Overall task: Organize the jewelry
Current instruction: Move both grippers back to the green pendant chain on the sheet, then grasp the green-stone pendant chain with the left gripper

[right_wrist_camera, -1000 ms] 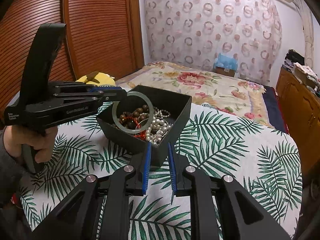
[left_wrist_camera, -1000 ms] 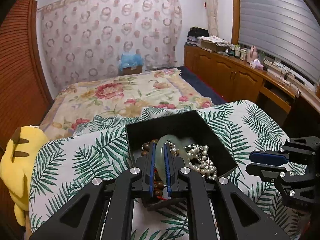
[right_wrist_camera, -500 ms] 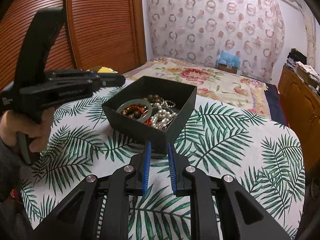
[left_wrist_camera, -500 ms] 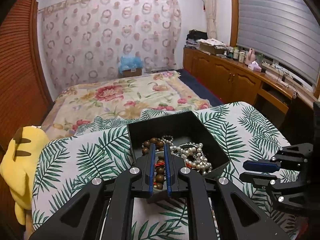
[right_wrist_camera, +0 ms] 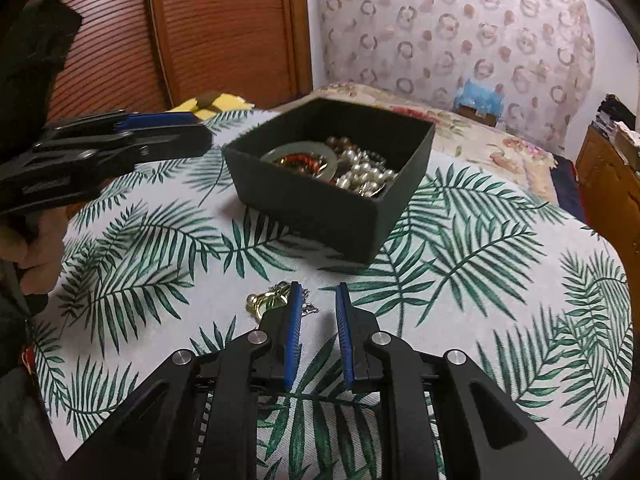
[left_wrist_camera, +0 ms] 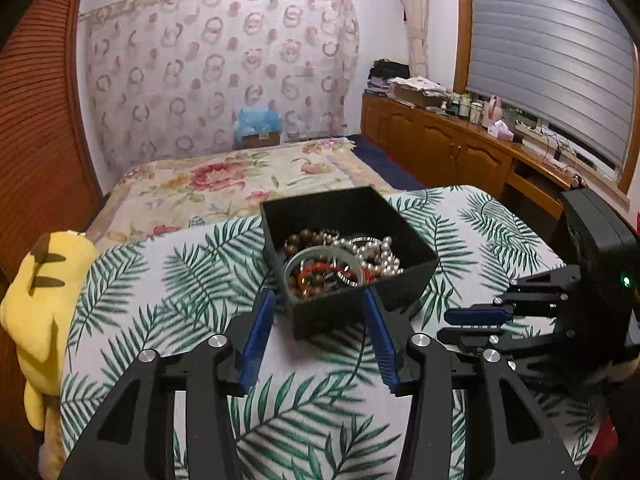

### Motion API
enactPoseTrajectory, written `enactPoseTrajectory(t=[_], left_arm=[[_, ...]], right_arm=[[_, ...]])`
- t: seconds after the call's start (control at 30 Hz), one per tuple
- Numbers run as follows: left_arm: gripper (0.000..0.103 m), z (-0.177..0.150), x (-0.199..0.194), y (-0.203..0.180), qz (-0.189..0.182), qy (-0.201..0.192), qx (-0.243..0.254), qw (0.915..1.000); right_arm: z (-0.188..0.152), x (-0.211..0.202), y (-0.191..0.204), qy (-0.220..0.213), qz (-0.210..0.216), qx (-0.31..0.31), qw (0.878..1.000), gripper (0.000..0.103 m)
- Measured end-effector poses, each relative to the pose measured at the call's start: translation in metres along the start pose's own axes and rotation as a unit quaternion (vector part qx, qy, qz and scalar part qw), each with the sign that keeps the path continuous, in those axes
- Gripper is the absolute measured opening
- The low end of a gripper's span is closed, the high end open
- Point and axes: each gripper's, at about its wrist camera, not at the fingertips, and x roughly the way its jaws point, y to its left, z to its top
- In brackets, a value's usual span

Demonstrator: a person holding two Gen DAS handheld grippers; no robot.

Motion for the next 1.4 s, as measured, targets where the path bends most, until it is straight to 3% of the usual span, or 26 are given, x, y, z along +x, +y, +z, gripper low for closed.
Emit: enactPoseTrajectory(t=[0.23,0.47,0.57,0.7,1.4], left_arm=[[0.045,-0.010,0.000,0.006,0.002,0.007,-0.011,0.9999],[0.045,-0.014,-0.001,0.003,-0.002,0.010,-0.009,0.9999],[0.045,-0.017,-0.001,0.001,-0.004,0.012,-0.008,0.9999],[0.045,-0.020,0.002,-0.003,-0.008,0.019,-0.004,0.9998],[0.045,-0.029,0.011,-0.021,-0.026,0.042,0.010,0.9987]], right_arm=[[0.003,0.012,0.006,0.018,0.005,-0.009,1.000,0.019],[0.009,0.015,0.008,0.030,-0.023,-0.017,0.999,0.019],[0.008,0.014,0.006,0.033,-0.011,-0.014,0.999,0.004],[0.007,0.013,0.004,0.030,-0.015,-0.016,0.999,0.003],[0.026,-0.050,0.001,-0.054,-0.048,-0.026,0.997,0.000]])
